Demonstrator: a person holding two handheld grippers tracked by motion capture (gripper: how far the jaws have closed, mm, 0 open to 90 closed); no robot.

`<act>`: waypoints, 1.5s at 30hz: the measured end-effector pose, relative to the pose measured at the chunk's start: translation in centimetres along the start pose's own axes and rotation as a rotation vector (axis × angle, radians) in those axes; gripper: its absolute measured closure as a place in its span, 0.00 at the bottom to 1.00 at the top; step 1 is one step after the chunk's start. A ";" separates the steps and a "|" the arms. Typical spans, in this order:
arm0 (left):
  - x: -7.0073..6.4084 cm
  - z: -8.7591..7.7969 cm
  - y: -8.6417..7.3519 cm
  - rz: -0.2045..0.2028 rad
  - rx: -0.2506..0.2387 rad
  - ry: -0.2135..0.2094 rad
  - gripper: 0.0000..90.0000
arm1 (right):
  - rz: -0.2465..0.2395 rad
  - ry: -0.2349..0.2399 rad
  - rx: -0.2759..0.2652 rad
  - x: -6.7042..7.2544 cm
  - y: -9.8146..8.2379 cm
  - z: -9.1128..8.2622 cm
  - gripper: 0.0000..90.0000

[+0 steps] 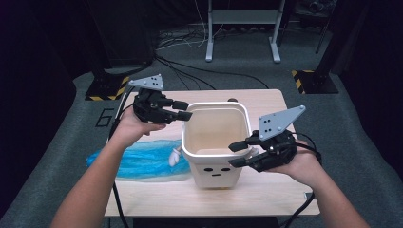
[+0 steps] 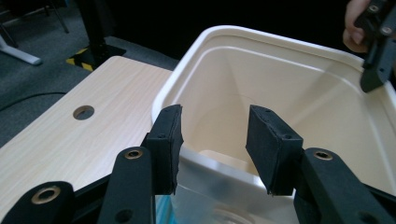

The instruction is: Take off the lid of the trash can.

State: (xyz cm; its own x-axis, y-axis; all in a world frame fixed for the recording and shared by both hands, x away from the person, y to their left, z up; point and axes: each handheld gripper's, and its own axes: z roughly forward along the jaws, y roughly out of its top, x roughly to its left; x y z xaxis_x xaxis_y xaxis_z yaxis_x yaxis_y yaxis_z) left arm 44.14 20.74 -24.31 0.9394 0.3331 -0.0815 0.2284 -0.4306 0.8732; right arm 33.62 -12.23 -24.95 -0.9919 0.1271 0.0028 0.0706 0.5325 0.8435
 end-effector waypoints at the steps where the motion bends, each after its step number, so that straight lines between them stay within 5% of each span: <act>1: 0.1 0.1 0.1 -0.001 0.000 0.002 0.61 | 0.000 0.002 0.000 0.0 0.0 0.1 0.63; 15: 2.1 2.2 0.9 -0.023 0.005 0.033 0.58 | -0.027 0.031 0.025 0.0 0.2 1.5 0.73; 22: 2.8 3.2 0.8 -0.034 0.025 0.008 0.59 | -0.027 0.043 0.032 -0.3 0.2 1.9 0.76; 32: 3.3 4.5 0.8 -0.028 0.056 -0.044 0.76 | -0.036 0.056 0.044 -0.5 0.4 2.6 0.81; 45: 3.4 4.7 0.9 0.001 0.079 -0.035 0.85 | -0.040 0.039 0.049 -0.6 0.5 2.5 0.89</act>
State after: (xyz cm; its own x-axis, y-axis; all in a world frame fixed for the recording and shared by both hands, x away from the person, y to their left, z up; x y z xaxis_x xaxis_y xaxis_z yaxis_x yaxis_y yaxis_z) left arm 48.77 17.56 -26.01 0.9475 0.3042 -0.0986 0.2459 -0.4959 0.8328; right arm 34.53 -9.94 -25.92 -0.9973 0.0729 -0.0088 0.0350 0.5773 0.8158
